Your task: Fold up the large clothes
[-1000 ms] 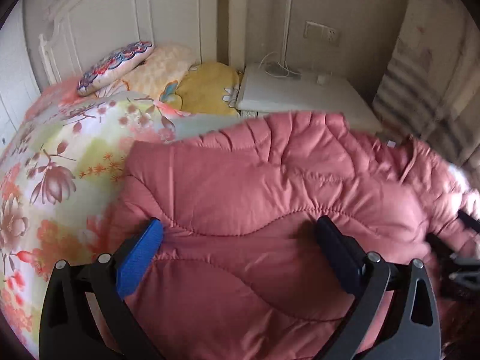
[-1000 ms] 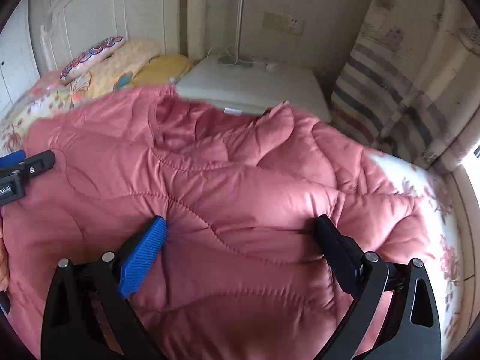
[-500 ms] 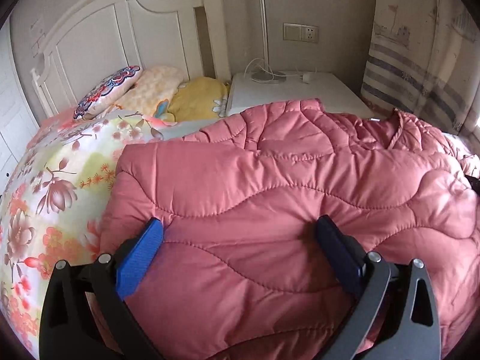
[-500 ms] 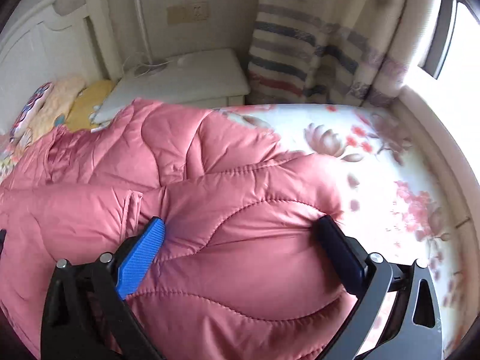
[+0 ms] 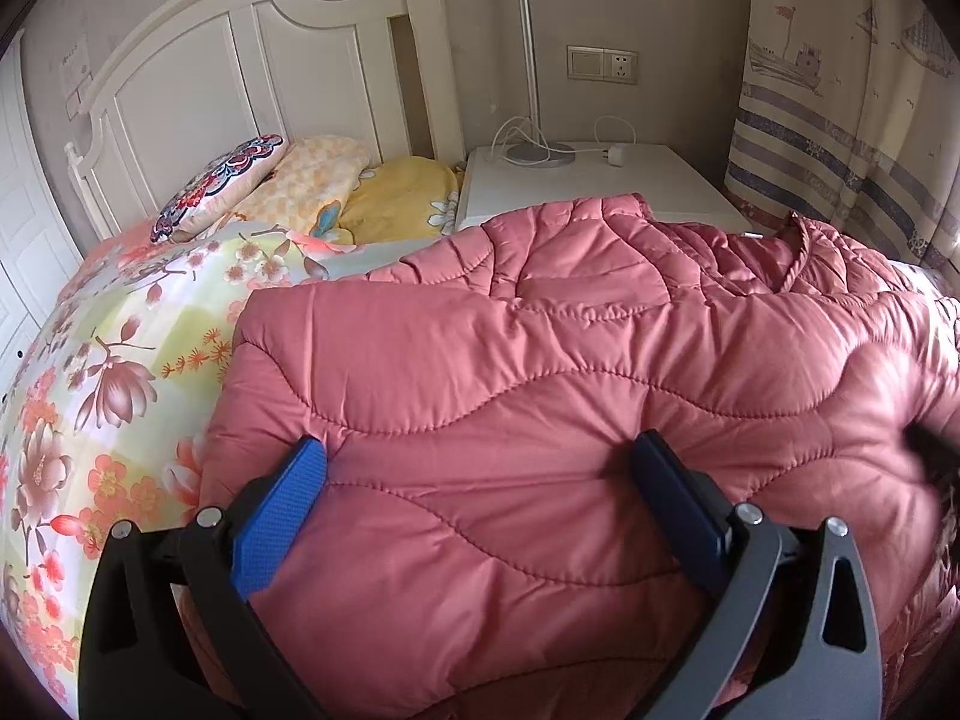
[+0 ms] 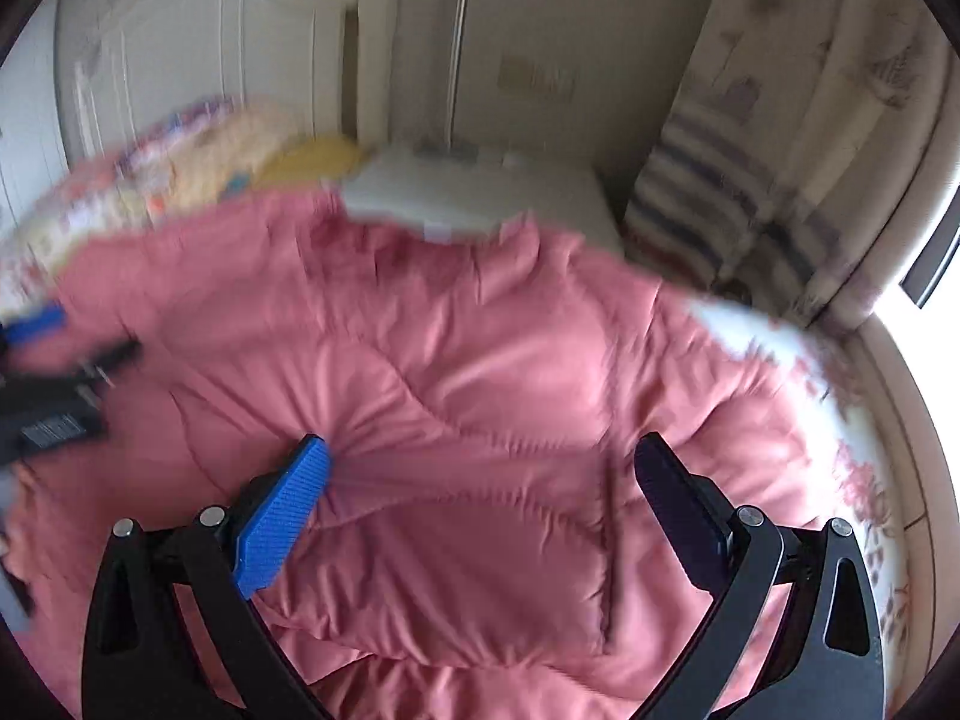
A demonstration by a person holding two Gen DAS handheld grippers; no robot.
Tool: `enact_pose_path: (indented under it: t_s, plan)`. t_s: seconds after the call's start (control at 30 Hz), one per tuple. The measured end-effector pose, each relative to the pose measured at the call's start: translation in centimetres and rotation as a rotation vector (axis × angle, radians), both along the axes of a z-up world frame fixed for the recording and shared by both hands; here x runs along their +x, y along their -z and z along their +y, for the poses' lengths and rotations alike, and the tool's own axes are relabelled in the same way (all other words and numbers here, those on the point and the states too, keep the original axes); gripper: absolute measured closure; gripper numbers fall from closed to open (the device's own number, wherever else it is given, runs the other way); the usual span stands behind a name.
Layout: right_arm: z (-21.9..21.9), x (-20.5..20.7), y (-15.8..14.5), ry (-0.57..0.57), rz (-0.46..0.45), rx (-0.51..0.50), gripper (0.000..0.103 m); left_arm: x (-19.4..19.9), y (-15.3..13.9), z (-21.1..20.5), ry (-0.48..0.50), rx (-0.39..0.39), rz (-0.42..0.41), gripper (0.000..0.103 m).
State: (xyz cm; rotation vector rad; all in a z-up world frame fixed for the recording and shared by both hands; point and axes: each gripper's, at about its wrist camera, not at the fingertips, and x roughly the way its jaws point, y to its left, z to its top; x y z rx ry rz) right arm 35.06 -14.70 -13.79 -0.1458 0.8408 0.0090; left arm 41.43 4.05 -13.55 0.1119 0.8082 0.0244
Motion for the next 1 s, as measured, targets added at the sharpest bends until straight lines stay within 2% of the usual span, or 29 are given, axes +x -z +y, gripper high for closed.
enact_pose_path:
  t_s: [0.13,0.33,0.43,0.53,0.63,0.73,0.77,0.8,0.87,0.93,1.0]
  plan:
    - [-1.6,0.5,1.5,0.005,0.024,0.091,0.005,0.1,0.1,-0.1,0.0,0.001,0.006,0.002]
    - [-1.8,1.0,1.9,0.005,0.032,0.131,0.005,0.1,-0.1,0.5,0.003,-0.048,0.005,0.002]
    - [-2.3,-0.5,0.2,0.045,0.024,0.15,0.005,-1.9,-1.7,0.8,-0.033,-0.062,-0.031,0.002]
    - [-2.1,-4.3,-2.1,0.007,-0.049,0.158,0.005,-6.2,-3.7,0.4,0.006,-0.128,-0.066,0.002]
    - [-1.3,-7.1,-1.5,-0.032,-0.004,0.101,0.005,-9.4,-3.1,-1.2,0.054,-0.107,-0.027,0.002]
    - [-0.9,-7.2,1.7,-0.012,0.117,0.057,0.005,-10.0,0.2,-3.4,0.085,0.003,0.1,0.002]
    - [-0.7,-7.2,2.5,-0.009,0.125,0.039,0.004,-9.9,1.4,-3.8,0.091,0.026,0.137,0.002]
    - [-0.5,-7.5,2.4,-0.011,0.101,0.029,0.004,-10.2,1.6,-3.8,0.092,0.022,0.124,0.002]
    - [-0.4,-8.2,2.0,-0.014,0.121,0.025,0.005,-10.9,1.1,-3.0,0.077,-0.011,0.127,0.002]
    - [-0.7,-9.5,1.0,-0.035,0.124,0.059,0.005,-12.2,0.3,-2.1,0.065,-0.03,0.118,0.002]
    - [-1.2,-12.1,-0.2,-0.045,0.083,0.053,0.005,-14.8,-0.9,-1.2,0.048,-0.013,0.083,0.002]
